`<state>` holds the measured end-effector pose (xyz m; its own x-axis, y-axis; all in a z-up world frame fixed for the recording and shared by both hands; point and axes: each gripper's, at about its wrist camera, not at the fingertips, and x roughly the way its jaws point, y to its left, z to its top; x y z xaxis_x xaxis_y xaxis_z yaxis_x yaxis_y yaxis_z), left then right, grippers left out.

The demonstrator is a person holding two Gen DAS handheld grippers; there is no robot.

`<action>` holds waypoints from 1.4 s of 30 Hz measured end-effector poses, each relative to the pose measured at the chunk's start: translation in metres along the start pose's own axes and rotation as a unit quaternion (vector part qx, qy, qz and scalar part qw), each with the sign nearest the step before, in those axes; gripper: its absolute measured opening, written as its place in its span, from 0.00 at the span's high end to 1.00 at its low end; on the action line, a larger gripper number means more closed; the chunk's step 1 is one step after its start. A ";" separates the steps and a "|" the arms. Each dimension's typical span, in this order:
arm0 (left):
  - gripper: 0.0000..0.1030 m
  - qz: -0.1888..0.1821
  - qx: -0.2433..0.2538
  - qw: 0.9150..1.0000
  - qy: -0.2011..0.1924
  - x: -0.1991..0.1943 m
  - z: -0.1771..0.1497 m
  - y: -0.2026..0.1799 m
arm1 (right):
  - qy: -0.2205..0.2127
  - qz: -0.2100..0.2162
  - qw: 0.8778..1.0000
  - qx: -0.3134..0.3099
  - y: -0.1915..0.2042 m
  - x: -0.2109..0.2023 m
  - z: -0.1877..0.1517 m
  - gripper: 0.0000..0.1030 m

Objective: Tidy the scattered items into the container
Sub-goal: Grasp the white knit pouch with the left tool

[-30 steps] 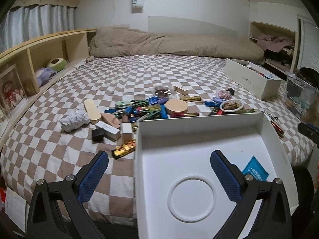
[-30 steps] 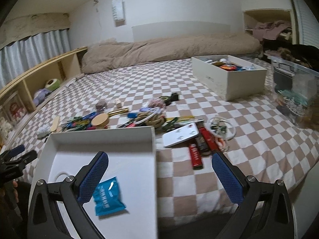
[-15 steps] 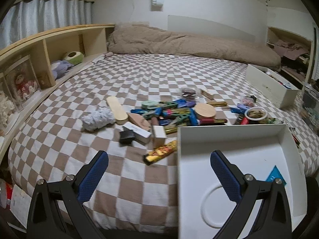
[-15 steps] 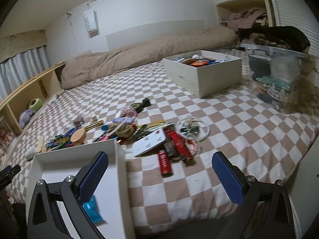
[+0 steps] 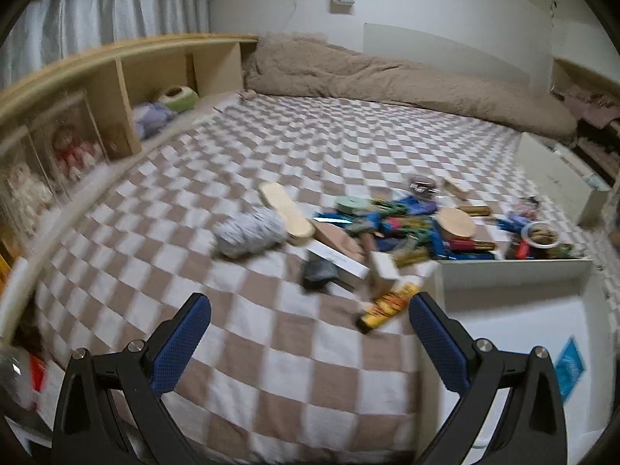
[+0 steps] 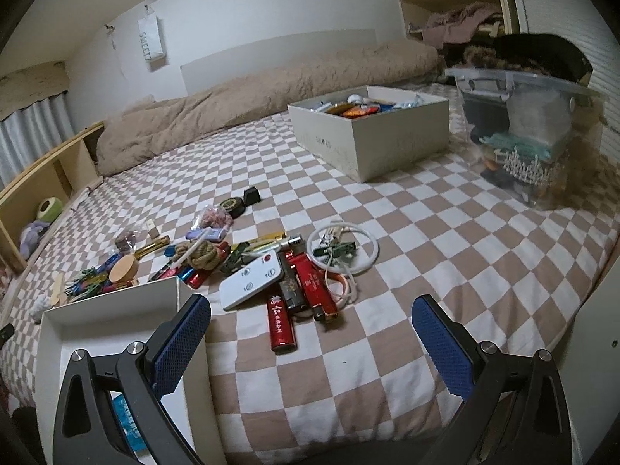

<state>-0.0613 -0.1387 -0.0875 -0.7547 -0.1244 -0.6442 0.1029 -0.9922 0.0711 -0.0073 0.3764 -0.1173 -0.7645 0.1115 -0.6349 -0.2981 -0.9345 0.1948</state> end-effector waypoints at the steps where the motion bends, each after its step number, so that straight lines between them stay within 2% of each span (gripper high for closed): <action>1: 0.00 0.007 0.006 1.000 -0.004 0.001 0.004 0.003 | 0.004 0.001 1.000 0.003 -0.001 0.002 -0.001 0.00; 8: 0.00 0.026 -0.001 1.000 0.010 0.035 0.024 0.025 | 0.028 -0.005 0.999 0.017 -0.005 0.018 -0.010 0.00; 14: 0.00 0.018 -0.044 0.998 0.048 0.078 0.034 0.036 | 0.044 -0.009 0.999 0.018 -0.004 0.025 -0.011 0.00; 21: 0.00 0.027 -0.123 0.988 0.089 0.127 0.047 0.045 | 0.052 -0.013 0.998 0.020 -0.004 0.030 -0.010 0.00; 24: 0.00 0.046 -0.139 0.984 0.098 0.141 0.051 0.045 | 0.060 -0.015 0.998 0.024 -0.006 0.033 -0.010 0.00; 27: 0.00 0.042 -0.158 0.980 0.110 0.154 0.051 0.048 | 0.068 -0.015 0.997 0.030 -0.007 0.035 -0.009 0.00; 30: 0.00 0.047 -0.171 0.978 0.113 0.163 0.050 0.052 | 0.071 -0.022 0.997 0.023 -0.005 0.038 -0.006 0.00; 36: 0.00 0.045 -0.183 0.975 0.115 0.180 0.042 0.058 | 0.079 -0.043 0.995 -0.043 0.009 0.049 0.009 0.00; 42: 0.00 0.054 -0.169 0.978 0.107 0.184 0.039 0.057 | 0.087 -0.031 0.996 -0.010 -0.006 0.069 0.034 0.00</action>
<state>-0.2199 -0.2183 -0.1724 -0.5789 -0.1861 -0.7938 0.4093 -0.9084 -0.0856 -0.0777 0.4016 -0.1368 -0.6345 0.1110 -0.7649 -0.3289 -0.9344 0.1372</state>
